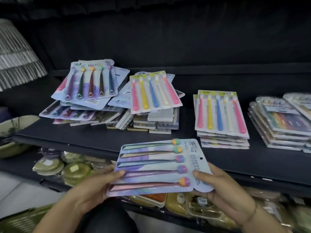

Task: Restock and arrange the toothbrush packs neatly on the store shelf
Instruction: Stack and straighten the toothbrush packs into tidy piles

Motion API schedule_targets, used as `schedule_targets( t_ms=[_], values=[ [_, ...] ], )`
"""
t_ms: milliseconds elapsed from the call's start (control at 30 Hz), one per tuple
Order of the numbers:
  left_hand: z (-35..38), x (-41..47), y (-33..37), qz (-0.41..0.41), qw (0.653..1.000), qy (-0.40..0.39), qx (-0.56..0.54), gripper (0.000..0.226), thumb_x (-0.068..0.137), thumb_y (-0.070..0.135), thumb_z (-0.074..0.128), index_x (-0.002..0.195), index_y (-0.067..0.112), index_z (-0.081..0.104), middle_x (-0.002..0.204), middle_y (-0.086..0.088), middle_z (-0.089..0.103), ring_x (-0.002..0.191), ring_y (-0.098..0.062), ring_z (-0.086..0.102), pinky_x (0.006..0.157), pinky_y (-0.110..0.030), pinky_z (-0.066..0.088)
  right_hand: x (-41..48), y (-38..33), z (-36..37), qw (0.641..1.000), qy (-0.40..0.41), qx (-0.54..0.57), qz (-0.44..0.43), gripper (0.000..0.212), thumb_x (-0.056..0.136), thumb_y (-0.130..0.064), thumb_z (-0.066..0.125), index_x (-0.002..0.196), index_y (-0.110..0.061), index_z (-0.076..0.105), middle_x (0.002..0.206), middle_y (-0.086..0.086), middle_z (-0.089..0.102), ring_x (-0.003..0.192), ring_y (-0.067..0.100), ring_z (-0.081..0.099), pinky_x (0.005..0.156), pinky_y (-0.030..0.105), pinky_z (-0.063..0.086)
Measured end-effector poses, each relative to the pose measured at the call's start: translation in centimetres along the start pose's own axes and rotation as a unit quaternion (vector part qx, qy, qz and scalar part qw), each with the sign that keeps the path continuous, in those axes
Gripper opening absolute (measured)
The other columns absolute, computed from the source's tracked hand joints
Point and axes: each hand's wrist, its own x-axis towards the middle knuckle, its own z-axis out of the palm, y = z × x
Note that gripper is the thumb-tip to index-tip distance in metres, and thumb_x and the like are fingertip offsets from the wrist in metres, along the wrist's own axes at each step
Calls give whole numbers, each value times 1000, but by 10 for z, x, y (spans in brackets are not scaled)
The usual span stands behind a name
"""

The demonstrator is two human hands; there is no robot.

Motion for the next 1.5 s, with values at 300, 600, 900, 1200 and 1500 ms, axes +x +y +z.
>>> schedule_targets(
  t_ms=[300,600,900,1200,1500],
  values=[
    [-2,61,25,-12,991,131,-12,26,97,16,57,111,-4,66,100,-22,72,77,-32,71,59,-40,61,19,-58,8,784,191,-575,-135,45,92,-48,58,128,-21,54,100,-7,66,91,12,63,78,29,49],
    [38,41,-22,-37,996,31,-74,49,71,-3,65,120,-6,63,109,-23,70,87,-33,71,75,-42,60,119,-135,61,986,69,-128,-76,36,95,-37,59,106,-2,60,72,14,71,57,15,71,47,22,54],
    [47,38,-16,-52,989,63,-127,34,92,22,61,122,7,66,111,-18,71,81,-27,73,64,-39,62,85,-116,31,980,102,-18,-169,10,98,-11,54,92,-4,59,61,4,68,51,8,66,47,16,51],
    [52,21,-24,-35,994,-33,-95,46,76,5,68,122,3,66,119,-19,68,114,-34,63,89,-43,53,25,-88,-68,939,245,13,-242,10,98,-12,53,90,-9,57,62,-1,70,53,8,67,51,15,53],
    [45,-5,-35,1,991,-21,-134,39,79,9,66,118,6,70,121,-16,68,111,-29,64,87,-42,54,63,-72,-87,891,381,-74,-236,20,92,-18,67,96,-2,56,46,5,59,33,5,51,35,16,40]
  ],
)
